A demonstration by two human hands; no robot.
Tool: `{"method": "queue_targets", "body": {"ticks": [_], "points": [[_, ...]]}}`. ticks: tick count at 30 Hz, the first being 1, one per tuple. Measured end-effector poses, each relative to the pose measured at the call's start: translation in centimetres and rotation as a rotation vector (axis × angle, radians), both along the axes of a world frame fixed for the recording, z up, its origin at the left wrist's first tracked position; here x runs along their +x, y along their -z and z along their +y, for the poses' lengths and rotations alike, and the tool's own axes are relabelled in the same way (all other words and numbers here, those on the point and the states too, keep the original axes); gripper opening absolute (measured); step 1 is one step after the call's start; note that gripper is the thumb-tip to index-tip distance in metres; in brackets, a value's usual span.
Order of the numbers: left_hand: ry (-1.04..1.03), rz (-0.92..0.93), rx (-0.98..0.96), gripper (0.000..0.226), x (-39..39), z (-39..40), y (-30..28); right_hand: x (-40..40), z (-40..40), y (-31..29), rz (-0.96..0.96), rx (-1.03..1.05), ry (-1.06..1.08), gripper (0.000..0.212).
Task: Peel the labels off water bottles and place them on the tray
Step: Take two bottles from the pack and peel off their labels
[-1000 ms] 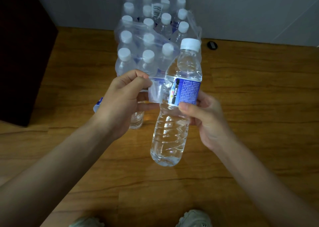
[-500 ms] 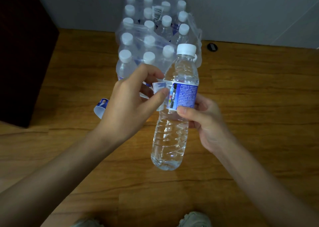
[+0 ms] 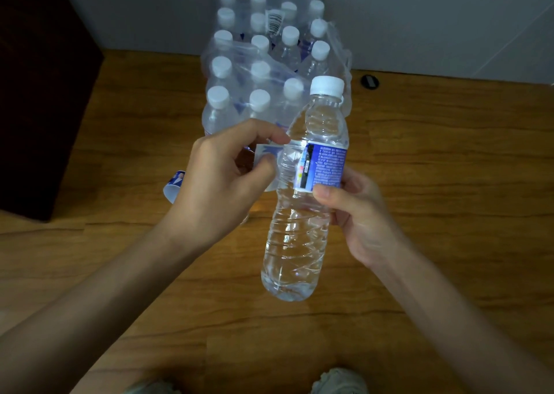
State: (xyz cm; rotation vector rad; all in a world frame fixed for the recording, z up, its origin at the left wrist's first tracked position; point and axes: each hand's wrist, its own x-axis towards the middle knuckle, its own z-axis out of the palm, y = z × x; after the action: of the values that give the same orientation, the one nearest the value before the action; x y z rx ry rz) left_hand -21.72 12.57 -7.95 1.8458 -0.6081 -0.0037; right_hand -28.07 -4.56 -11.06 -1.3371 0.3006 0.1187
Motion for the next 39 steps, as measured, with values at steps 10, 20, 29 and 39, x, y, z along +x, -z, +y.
{"method": "queue_targets", "body": {"ticks": [10, 20, 29, 39], "points": [[0.082, -0.112, 0.164, 0.005, 0.9, 0.2, -0.2, 0.1, 0.0, 0.1, -0.011, 0.007, -0.019, 0.063], [0.129, -0.294, 0.268, 0.008, 1.4, 0.5, -0.2, 0.1, -0.4, 0.3, -0.002, 0.063, -0.069, 0.057], [0.161, 0.050, -0.012, 0.010, 0.9, 0.2, -0.2, 0.2, -1.3, 0.5, 0.004, 0.193, -0.066, 0.049], [0.081, 0.232, 0.086, 0.017, 1.1, 0.3, -0.1, 0.0, -1.0, 0.5, 0.030, 0.339, -0.097, 0.059]]}}
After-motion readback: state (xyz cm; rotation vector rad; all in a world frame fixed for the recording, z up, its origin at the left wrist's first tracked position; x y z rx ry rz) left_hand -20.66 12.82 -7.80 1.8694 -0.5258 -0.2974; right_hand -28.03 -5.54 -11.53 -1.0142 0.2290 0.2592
